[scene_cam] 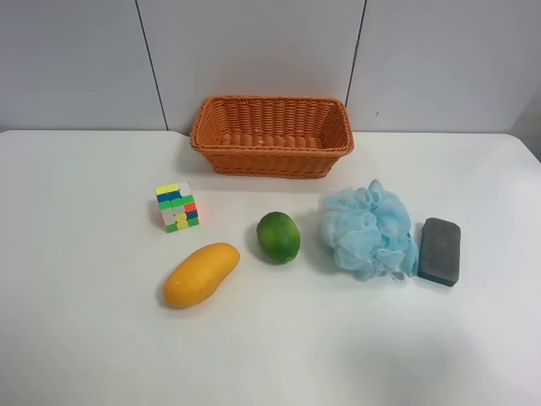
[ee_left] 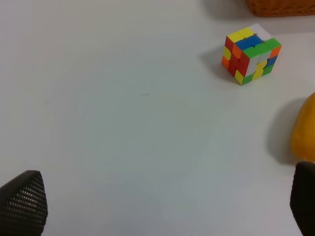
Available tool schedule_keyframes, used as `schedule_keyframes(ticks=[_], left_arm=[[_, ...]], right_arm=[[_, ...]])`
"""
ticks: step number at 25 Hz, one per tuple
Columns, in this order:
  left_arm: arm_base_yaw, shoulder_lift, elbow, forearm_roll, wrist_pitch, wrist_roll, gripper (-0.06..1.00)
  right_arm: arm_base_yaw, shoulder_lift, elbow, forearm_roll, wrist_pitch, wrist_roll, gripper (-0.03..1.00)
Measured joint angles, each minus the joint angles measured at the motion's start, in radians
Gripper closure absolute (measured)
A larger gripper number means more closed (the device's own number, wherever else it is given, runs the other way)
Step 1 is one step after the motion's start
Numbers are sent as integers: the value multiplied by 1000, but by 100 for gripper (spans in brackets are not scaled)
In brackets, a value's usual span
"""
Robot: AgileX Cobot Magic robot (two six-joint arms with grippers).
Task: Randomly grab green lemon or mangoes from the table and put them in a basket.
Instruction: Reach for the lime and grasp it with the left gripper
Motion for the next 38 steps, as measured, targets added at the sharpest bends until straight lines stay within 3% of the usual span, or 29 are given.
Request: schedule_keyframes(ticks=[6, 12, 15, 25, 32, 38], left_arm=[[0, 92, -71, -3, 2, 8, -5], [-5, 406, -261, -1, 28, 12, -5], [-77, 575, -365, 20, 28, 2, -5], [-402, 1088, -657, 201, 38, -144, -5], [-598, 1394, -835, 229, 24, -174, -5], [-718, 1575, -904, 232, -66, -182, -5]], right_arm=[[0, 0, 0, 0, 0, 0, -2], [0, 0, 0, 0, 0, 0, -2], [0, 0, 0, 0, 0, 0, -2], [0, 0, 0, 0, 0, 0, -2], [0, 0, 0, 0, 0, 0, -2], [0, 0, 0, 0, 0, -1, -2]])
